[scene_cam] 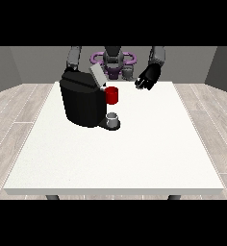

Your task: Insert the coffee pod into the coffee machine and close the lid

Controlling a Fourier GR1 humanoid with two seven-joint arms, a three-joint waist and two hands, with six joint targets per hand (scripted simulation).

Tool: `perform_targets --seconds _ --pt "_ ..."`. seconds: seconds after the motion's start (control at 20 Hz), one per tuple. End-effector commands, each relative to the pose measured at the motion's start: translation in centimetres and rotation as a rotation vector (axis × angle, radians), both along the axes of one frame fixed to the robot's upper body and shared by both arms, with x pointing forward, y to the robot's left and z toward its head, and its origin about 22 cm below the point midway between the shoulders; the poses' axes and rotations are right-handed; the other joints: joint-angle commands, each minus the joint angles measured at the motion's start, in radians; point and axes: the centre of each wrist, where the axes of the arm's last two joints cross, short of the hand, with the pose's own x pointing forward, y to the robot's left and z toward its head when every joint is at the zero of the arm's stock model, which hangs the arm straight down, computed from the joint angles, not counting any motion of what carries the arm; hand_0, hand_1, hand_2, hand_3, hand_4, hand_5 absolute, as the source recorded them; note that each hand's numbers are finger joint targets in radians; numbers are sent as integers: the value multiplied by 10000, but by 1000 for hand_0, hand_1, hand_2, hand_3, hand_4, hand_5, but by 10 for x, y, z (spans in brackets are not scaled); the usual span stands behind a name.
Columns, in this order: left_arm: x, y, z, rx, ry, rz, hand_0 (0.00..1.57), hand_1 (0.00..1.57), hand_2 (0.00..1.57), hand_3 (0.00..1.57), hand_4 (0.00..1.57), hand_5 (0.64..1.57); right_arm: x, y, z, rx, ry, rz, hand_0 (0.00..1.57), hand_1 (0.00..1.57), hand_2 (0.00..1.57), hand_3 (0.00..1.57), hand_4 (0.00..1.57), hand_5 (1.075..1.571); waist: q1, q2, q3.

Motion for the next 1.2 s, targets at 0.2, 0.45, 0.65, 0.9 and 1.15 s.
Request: perform_targets --seconds 0.2,0.45,0.65,0.9,1.15 --pt "24 -16 55 -268 -395 -38 1403 1403 1396 1341 598 1571 13 19 20 495 -764 243 0 0 0 0 0 1571 -460 151 -2" --pt "40 -8 109 -525 -719 55 1416 1416 1421 1378 537 1571 20 21 33 612 -1028 538 0 0 0 0 0 1571 -884 79 -3" --pt "47 -18 148 -1041 -1021 134 1221 1221 1266 1292 509 1571 16 10 24 311 -1569 435 0 0 0 0 0 1571 -953 504 1" --pt "52 -20 175 -994 -1473 303 1256 1256 1287 1265 488 1571 35 15 53 240 -1766 286 0 0 0 0 0 1571 -1226 932 -1" --pt "56 -13 189 -832 -1977 1125 1225 1225 1279 1251 482 1571 35 9 67 490 -2280 788 0 0 0 0 263 1571 -1936 1375 0"
